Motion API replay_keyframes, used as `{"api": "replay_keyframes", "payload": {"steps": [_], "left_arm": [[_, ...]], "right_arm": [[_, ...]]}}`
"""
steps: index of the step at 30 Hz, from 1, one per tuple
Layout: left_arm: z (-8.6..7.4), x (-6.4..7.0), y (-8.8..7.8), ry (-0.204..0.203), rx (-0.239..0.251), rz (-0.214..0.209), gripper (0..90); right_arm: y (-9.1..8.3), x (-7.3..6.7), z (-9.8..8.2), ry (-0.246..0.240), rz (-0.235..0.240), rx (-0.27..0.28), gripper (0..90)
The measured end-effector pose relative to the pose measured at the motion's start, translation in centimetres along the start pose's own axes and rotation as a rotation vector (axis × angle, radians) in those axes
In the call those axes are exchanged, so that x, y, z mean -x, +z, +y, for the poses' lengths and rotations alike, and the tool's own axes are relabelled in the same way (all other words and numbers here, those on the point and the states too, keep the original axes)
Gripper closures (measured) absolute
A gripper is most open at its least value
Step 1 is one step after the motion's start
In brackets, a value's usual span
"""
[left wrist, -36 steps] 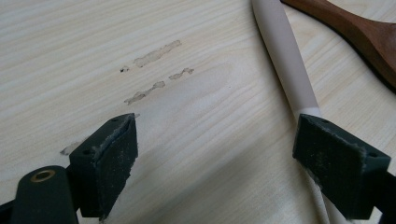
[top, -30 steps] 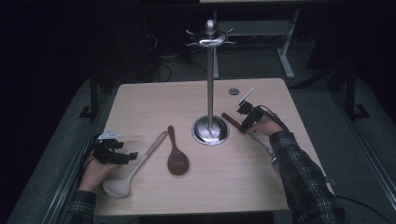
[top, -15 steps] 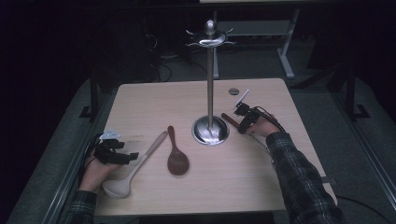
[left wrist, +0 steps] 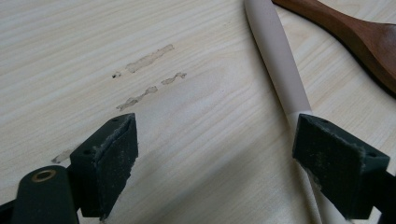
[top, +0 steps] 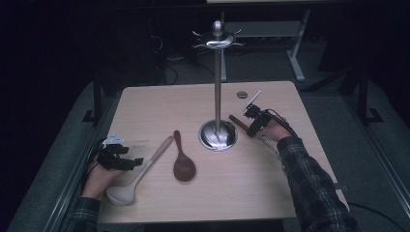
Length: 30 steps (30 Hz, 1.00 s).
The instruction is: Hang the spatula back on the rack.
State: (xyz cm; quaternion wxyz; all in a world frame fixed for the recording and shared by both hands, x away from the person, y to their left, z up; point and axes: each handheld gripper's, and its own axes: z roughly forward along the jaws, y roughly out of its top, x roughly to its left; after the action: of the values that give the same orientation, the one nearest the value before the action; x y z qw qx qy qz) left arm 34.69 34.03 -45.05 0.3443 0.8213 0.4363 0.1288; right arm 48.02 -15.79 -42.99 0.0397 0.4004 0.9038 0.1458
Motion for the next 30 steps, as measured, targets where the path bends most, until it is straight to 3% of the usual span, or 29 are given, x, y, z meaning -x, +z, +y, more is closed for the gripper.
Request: {"api": "replay_keyframes", "payload": {"steps": [9,24,28,29,30], "left_arm": [[0.0,0.0,0.0,-0.001,0.002,0.001,13.9],[0.0,0.0,-0.2,-0.001,-0.002,0.012,14.0],[-0.1,-0.1,-0.1,-0.004,-0.003,0.012,14.0],[-0.1,-0.1,-0.1,-0.004,-0.003,0.012,14.0],[-0.1,-0.1,-0.1,0.000,-0.003,0.013,13.9]], "right_arm": [[-2.5,0.2,-0.6,0.017,-0.001,0.111,73.4],[-8.7,-0.2,-3.4,0.039,0.027,0.459,73.5],[-10.1,-0.4,-4.4,0.044,0.042,0.544,73.6],[-10.1,-0.4,-4.4,0.044,0.042,0.544,73.6],[-10.8,-0.6,-4.9,0.043,0.047,0.596,73.6]]}}
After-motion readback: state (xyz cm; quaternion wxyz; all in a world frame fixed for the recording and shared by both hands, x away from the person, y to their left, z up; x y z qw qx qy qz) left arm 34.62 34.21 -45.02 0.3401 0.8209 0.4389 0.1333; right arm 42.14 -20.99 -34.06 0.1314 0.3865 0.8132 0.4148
